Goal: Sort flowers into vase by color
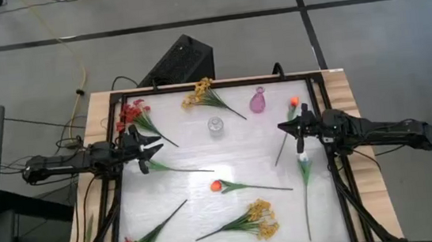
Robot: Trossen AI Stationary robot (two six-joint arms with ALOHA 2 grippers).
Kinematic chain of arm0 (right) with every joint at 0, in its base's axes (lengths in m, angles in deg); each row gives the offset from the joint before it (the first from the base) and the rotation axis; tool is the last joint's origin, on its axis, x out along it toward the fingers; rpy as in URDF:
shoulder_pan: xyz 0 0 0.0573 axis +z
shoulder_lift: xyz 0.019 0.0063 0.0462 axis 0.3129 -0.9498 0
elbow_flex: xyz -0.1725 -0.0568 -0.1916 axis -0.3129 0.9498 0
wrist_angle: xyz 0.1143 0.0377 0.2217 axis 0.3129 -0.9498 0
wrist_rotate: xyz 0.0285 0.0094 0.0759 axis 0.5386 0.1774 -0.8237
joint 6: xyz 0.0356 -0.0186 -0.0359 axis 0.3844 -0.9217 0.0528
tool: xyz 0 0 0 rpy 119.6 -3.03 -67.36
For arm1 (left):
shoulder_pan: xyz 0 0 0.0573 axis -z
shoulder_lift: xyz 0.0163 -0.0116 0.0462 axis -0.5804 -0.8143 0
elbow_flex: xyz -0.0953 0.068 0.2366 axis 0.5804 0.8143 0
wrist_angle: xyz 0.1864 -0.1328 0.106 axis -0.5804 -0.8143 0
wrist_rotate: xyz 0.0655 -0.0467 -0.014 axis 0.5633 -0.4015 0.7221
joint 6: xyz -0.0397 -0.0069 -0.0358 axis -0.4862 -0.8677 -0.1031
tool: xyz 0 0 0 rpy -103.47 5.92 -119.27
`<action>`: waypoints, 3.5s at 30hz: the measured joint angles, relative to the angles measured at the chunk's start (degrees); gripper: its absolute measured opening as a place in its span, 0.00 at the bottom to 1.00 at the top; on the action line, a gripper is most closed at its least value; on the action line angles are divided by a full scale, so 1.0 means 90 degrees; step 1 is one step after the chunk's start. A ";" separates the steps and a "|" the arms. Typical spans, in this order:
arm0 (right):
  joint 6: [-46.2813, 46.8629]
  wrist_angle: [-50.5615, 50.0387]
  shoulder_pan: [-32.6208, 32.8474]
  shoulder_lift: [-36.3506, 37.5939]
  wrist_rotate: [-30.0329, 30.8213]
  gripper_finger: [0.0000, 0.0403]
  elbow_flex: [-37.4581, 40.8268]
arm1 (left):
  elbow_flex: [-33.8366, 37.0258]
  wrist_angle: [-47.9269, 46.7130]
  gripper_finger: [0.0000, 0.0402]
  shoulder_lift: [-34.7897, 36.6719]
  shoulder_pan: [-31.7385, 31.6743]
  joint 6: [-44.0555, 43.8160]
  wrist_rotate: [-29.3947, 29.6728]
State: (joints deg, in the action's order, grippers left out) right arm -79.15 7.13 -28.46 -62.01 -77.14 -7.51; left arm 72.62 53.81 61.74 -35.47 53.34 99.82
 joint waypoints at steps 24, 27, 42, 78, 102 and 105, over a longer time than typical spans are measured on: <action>0.0000 0.0002 0.0001 0.0000 -0.0001 0.14 0.0002 | -0.0001 0.0002 0.33 0.0001 0.0000 0.0000 0.0002; 0.0000 0.0000 0.0001 0.0000 0.0001 0.14 0.0001 | 0.0000 0.0000 0.33 0.0000 0.0001 0.0000 0.0000; -0.0043 0.0022 -0.0001 0.0002 0.0001 0.14 0.0002 | 0.0005 0.0193 0.33 0.0007 0.0000 0.0231 0.0070; -0.1877 0.2850 0.1989 -0.8880 -0.1525 0.14 -0.6368 | 0.0061 0.0152 0.33 -0.0112 -0.0002 -0.1476 -0.0572; -0.1321 0.1648 0.2371 -1.4492 -0.4078 0.14 -1.2295 | 0.0061 0.0168 0.33 -0.0578 -0.0005 -0.1173 -0.0313; -0.1385 0.1496 0.2402 -1.4883 -0.3738 0.14 -1.2831 | 0.0061 0.0168 0.33 -0.0597 -0.0003 -0.1005 -0.0304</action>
State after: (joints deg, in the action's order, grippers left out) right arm -91.61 20.59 -6.85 -195.95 -110.78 -122.99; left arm 73.17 55.32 56.36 -35.50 44.30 97.08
